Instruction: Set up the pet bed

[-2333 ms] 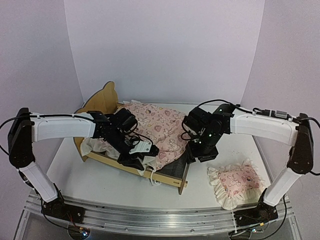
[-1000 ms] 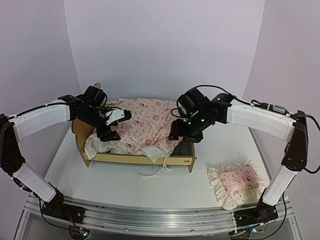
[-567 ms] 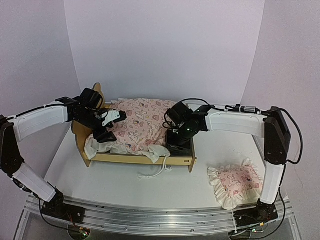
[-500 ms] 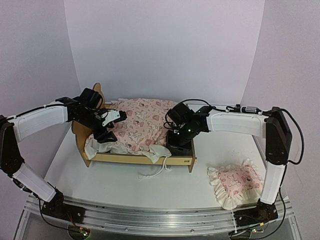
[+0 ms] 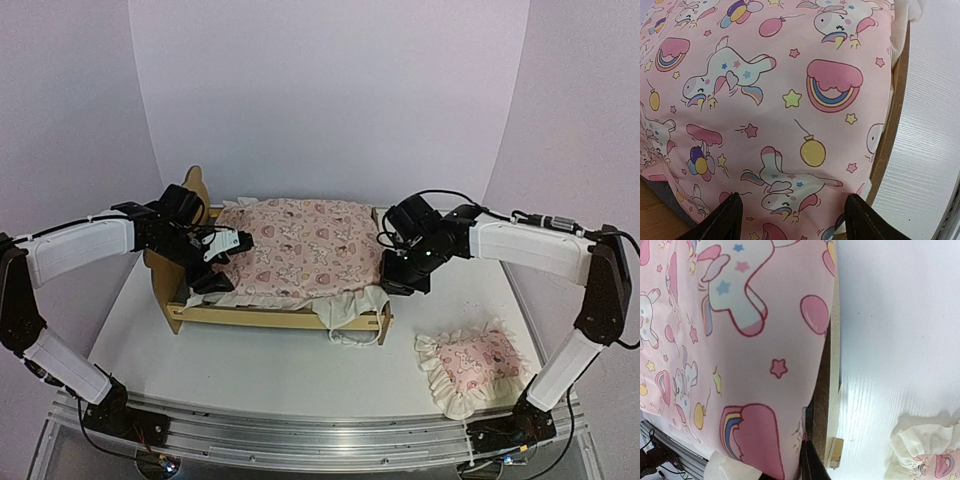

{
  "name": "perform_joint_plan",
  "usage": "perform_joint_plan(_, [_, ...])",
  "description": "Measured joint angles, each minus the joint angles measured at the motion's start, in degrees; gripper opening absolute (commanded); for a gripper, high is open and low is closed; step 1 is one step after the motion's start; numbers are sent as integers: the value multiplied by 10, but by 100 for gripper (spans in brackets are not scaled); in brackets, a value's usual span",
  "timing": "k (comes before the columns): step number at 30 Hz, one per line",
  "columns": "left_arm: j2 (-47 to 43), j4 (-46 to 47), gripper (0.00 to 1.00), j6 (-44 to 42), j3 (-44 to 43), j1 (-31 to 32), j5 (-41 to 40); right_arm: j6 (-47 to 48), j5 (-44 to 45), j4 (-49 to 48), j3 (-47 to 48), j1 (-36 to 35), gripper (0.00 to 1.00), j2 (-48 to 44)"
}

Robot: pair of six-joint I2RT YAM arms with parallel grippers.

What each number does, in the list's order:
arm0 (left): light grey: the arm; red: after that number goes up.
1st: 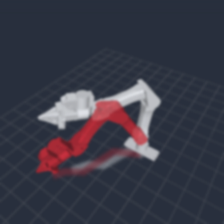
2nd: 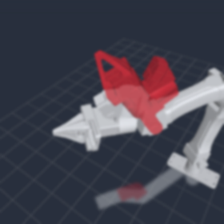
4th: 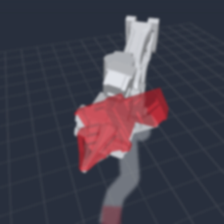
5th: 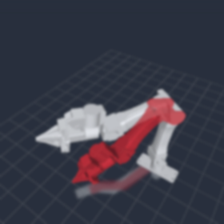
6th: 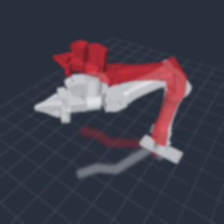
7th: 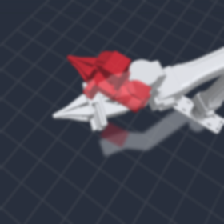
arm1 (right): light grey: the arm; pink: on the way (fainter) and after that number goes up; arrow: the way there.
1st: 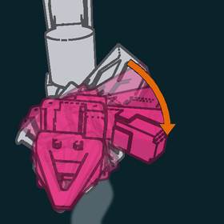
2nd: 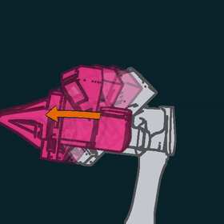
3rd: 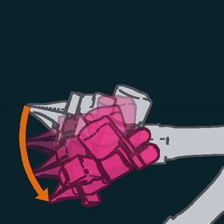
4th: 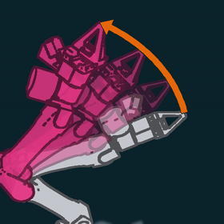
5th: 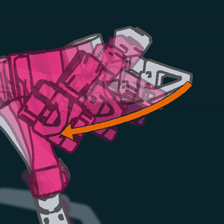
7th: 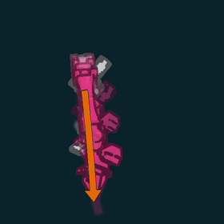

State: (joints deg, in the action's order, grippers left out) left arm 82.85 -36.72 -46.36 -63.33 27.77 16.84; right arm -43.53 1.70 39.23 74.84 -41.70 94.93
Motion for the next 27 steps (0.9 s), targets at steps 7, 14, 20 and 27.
perform_joint_plan(7, [-1,3,71,-3,1,0,2,23,2,47,26,-1,52,12])
perform_joint_plan(14, [-4,1,72,-17,1,0,1,38,54,150,63,-4,52,-43])
perform_joint_plan(20, [1,2,53,-41,9,0,-65,80,58,137,50,-74,52,-121])
perform_joint_plan(27, [9,-3,8,-53,9,0,-99,160,58,-122,-141,-210,49,-142])
